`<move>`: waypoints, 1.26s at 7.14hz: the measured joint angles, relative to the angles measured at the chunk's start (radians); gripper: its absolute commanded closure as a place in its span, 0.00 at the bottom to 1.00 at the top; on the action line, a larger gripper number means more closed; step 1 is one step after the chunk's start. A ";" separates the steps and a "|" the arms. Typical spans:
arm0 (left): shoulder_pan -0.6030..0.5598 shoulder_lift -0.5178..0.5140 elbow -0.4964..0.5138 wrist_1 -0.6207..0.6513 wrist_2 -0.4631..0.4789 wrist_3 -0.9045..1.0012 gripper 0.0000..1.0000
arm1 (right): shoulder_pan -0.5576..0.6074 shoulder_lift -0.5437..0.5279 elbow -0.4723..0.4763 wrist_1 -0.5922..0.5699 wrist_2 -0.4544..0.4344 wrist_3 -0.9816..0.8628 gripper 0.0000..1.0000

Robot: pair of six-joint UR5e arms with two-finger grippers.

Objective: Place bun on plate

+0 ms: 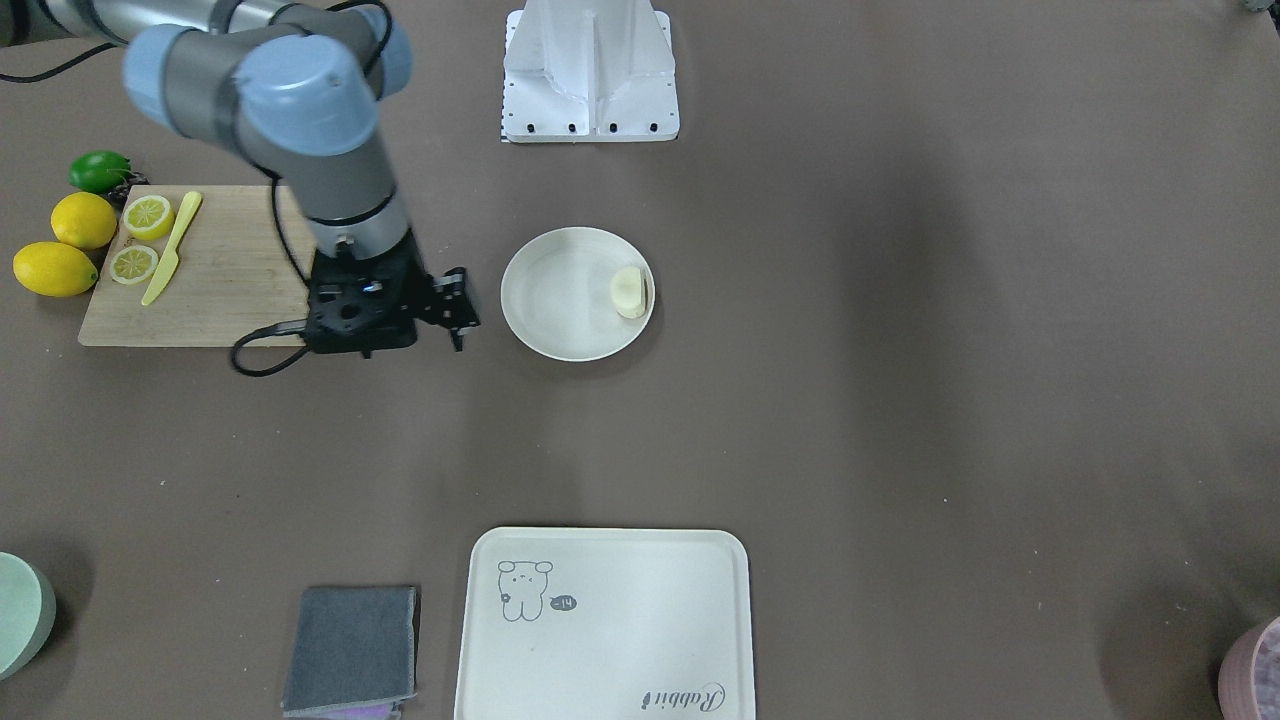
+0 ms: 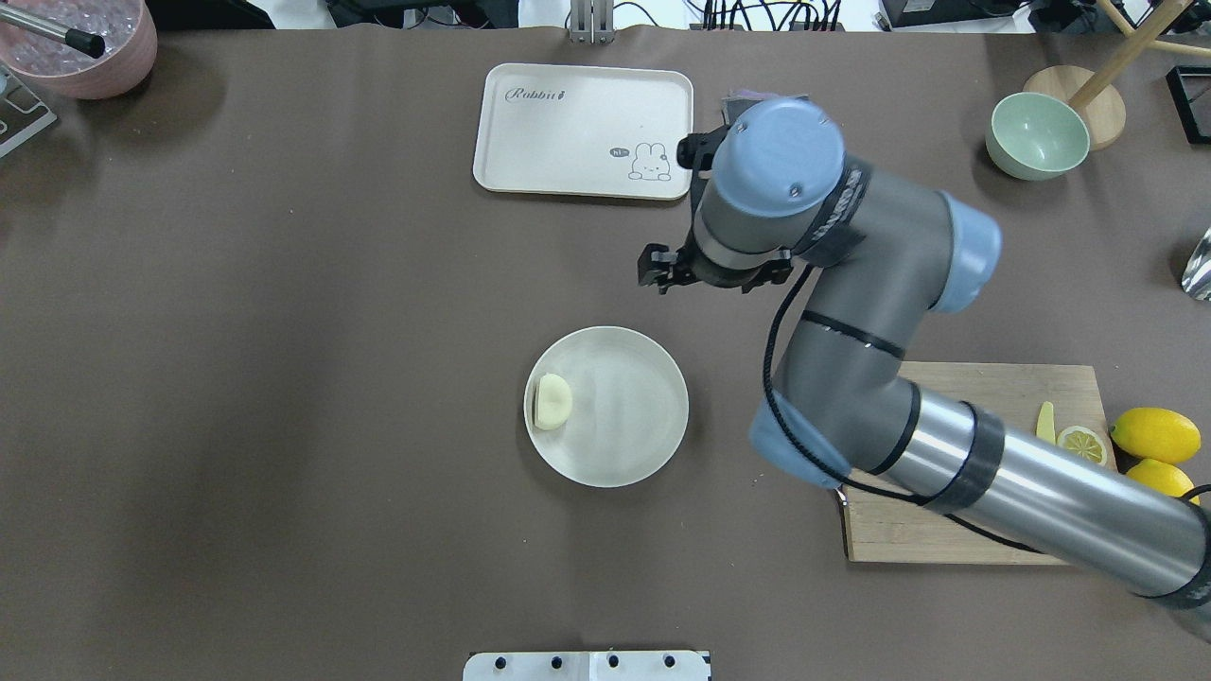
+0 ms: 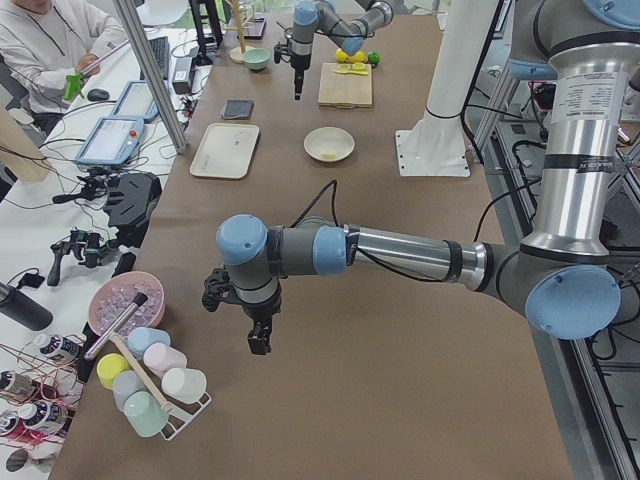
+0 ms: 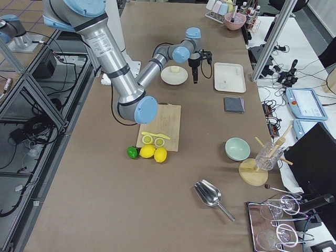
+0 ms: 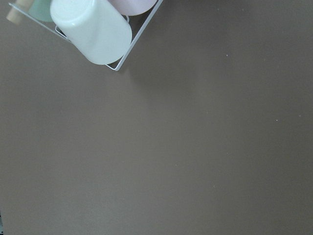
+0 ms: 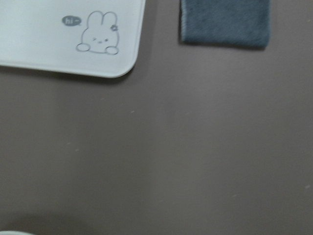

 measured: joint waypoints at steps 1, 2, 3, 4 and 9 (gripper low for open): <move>0.000 0.002 -0.001 -0.001 -0.005 0.001 0.02 | 0.112 -0.061 0.013 -0.001 0.071 -0.136 0.00; 0.000 0.003 -0.001 -0.001 -0.007 0.002 0.02 | 0.222 -0.120 0.019 -0.010 0.130 -0.288 0.00; 0.000 0.003 -0.001 -0.002 -0.007 0.002 0.02 | 0.348 -0.169 0.022 -0.072 0.192 -0.487 0.00; -0.001 0.003 -0.003 -0.002 -0.007 0.003 0.02 | 0.475 -0.209 0.033 -0.190 0.240 -0.710 0.00; -0.002 0.005 -0.001 -0.020 -0.006 0.001 0.02 | 0.768 -0.583 0.074 -0.377 0.263 -1.195 0.00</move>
